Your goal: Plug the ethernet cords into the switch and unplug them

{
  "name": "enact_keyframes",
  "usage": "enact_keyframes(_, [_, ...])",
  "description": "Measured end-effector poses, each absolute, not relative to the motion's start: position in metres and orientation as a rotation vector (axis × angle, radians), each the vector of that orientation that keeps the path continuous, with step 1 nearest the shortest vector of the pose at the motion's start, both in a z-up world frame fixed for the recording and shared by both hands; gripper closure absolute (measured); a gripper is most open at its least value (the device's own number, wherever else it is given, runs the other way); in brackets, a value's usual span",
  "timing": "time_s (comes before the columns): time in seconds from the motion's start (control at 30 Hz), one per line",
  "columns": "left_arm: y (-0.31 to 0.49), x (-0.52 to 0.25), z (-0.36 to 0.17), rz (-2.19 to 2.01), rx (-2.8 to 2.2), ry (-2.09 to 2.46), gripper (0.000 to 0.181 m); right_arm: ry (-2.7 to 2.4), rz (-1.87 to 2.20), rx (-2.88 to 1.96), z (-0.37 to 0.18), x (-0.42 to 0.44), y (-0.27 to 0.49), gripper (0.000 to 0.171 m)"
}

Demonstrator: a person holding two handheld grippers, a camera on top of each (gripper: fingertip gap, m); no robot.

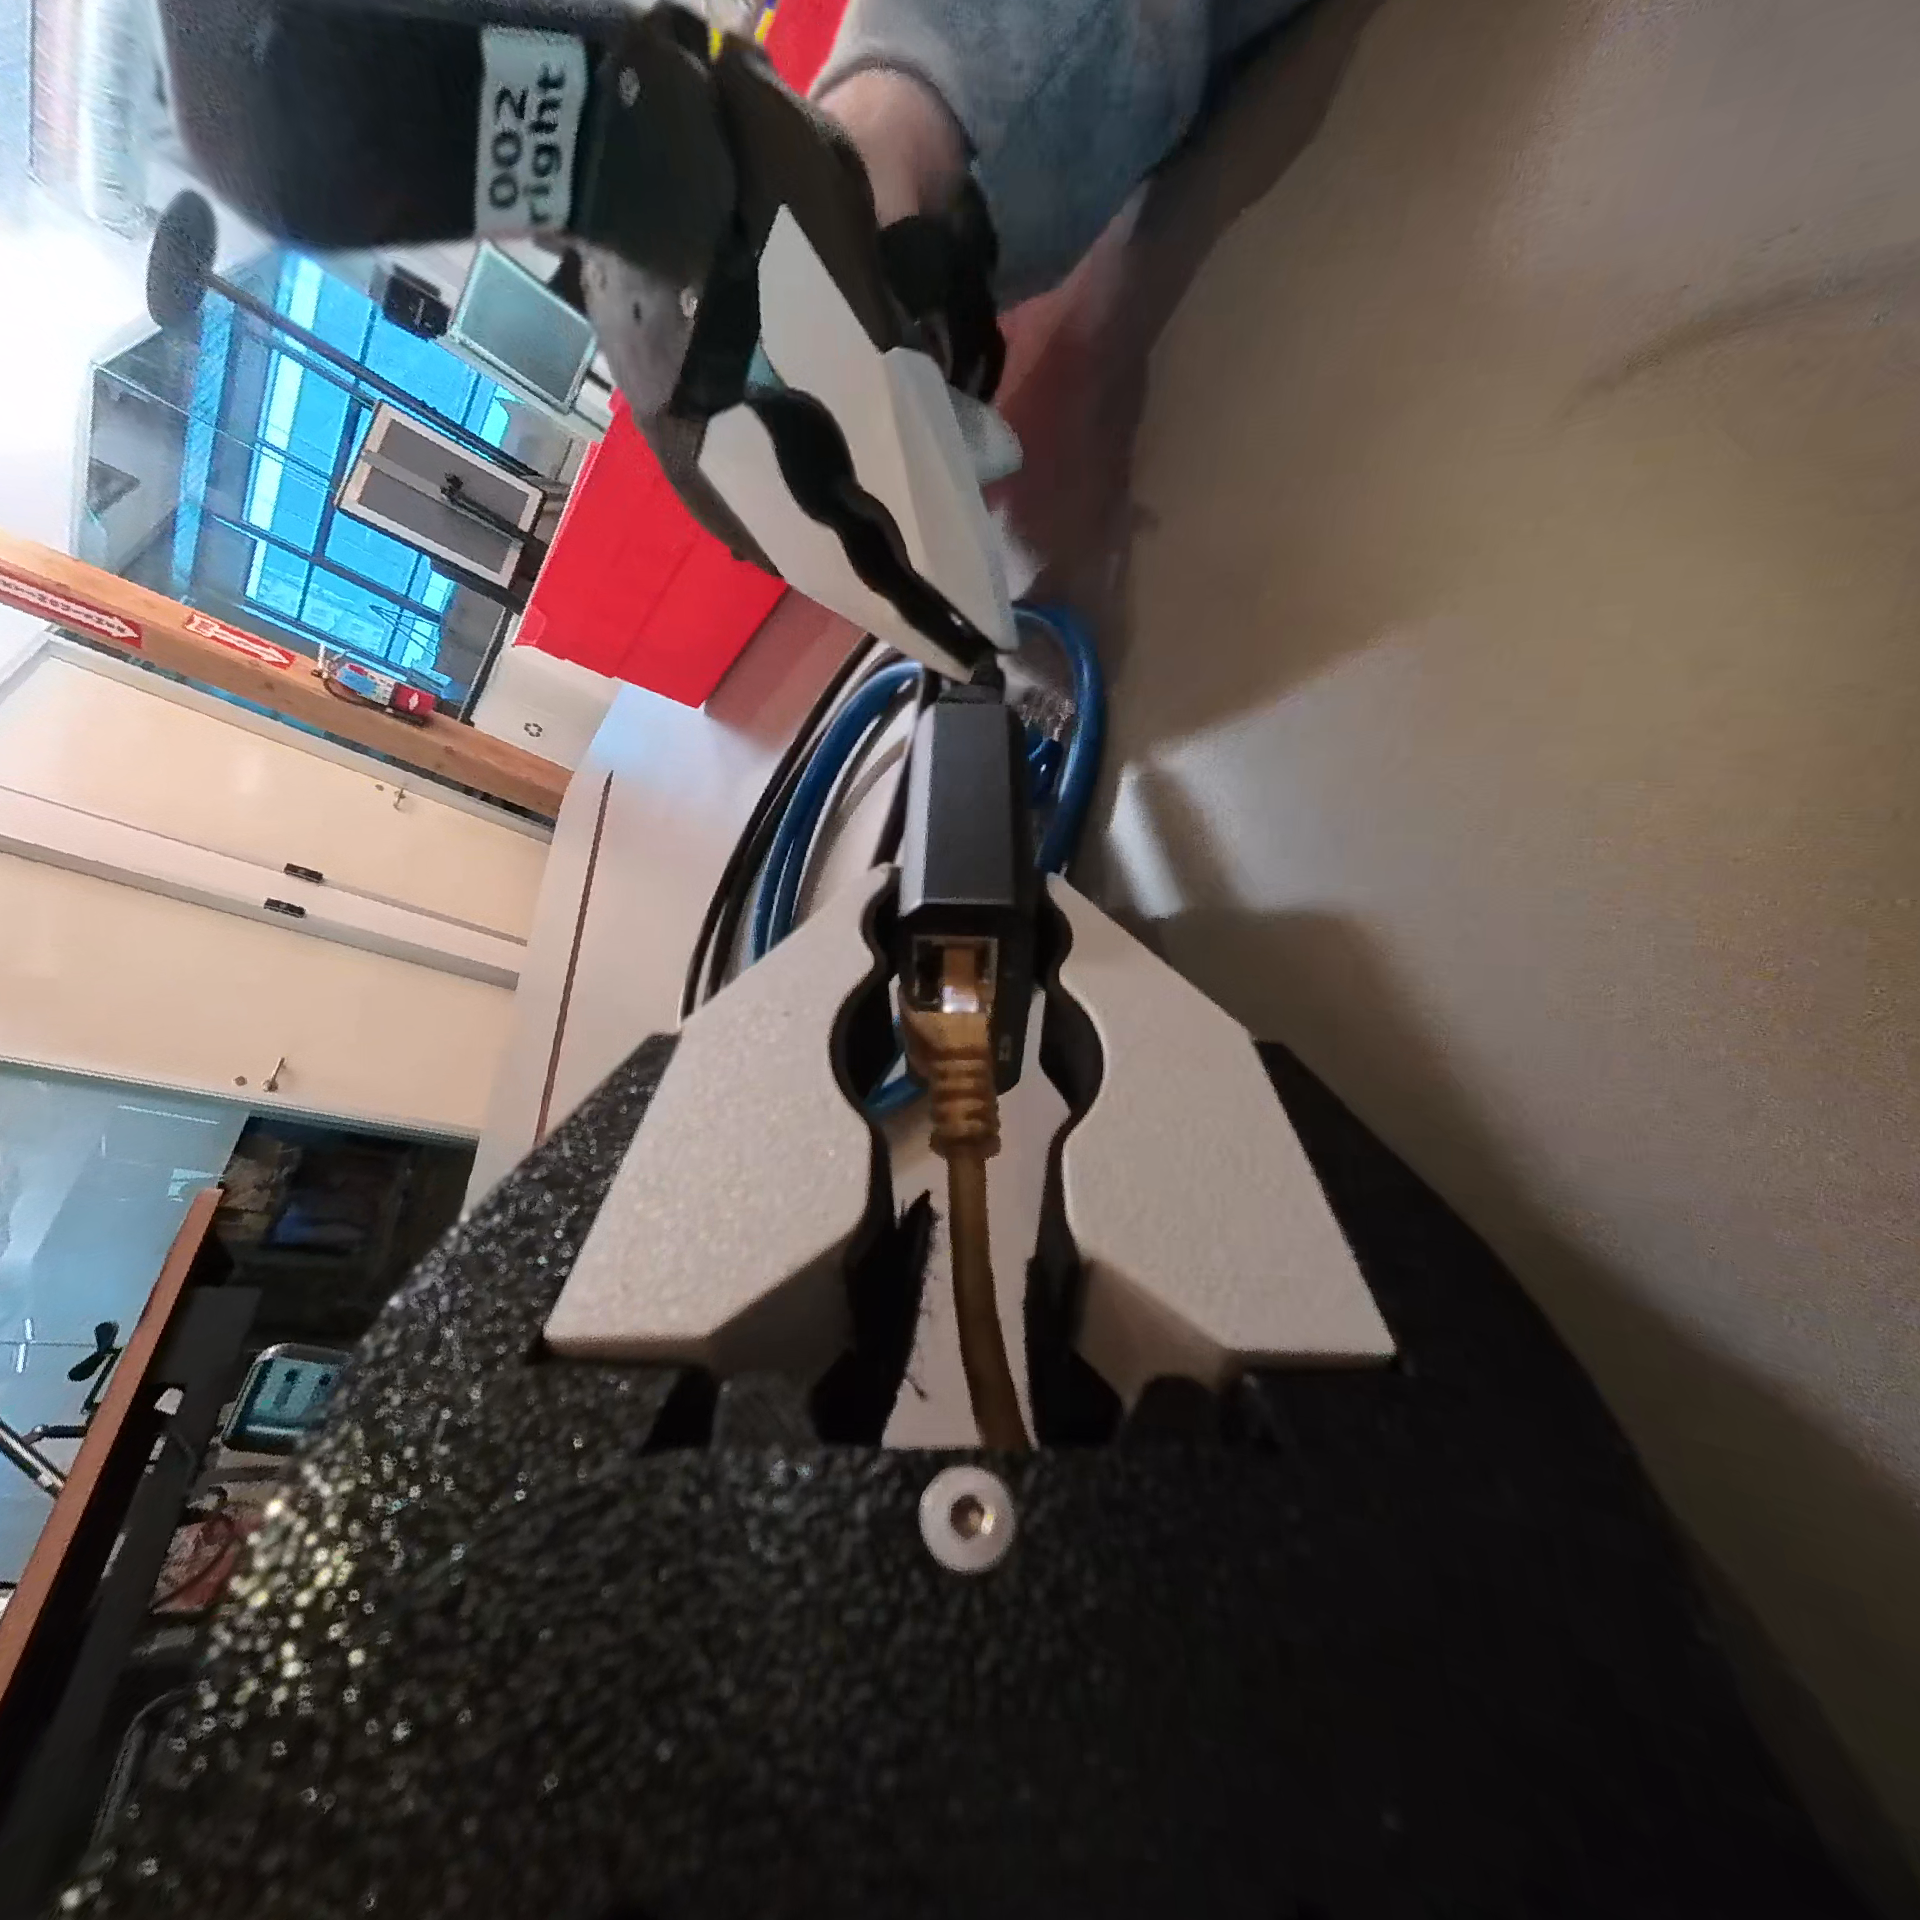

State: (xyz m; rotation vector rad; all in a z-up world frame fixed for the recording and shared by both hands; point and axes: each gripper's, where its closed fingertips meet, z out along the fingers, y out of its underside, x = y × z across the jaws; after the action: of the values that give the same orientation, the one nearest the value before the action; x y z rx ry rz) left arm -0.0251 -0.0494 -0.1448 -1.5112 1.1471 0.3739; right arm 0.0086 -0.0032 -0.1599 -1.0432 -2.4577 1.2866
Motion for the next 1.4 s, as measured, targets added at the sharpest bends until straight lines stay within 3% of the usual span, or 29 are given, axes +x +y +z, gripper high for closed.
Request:
enact_keyframes(0.67, [-0.047, -0.033, -0.151, 0.297, -1.581, 1.073, 0.16, -2.12, 0.924, -0.507, -0.156, -0.002, -0.019, 0.165])
enact_keyframes(1.4, [-0.047, -0.036, -0.155, 0.268, -1.636, 1.046, 0.16, -2.036, 0.979, -0.532, -0.144, -0.008, -0.024, 0.168])
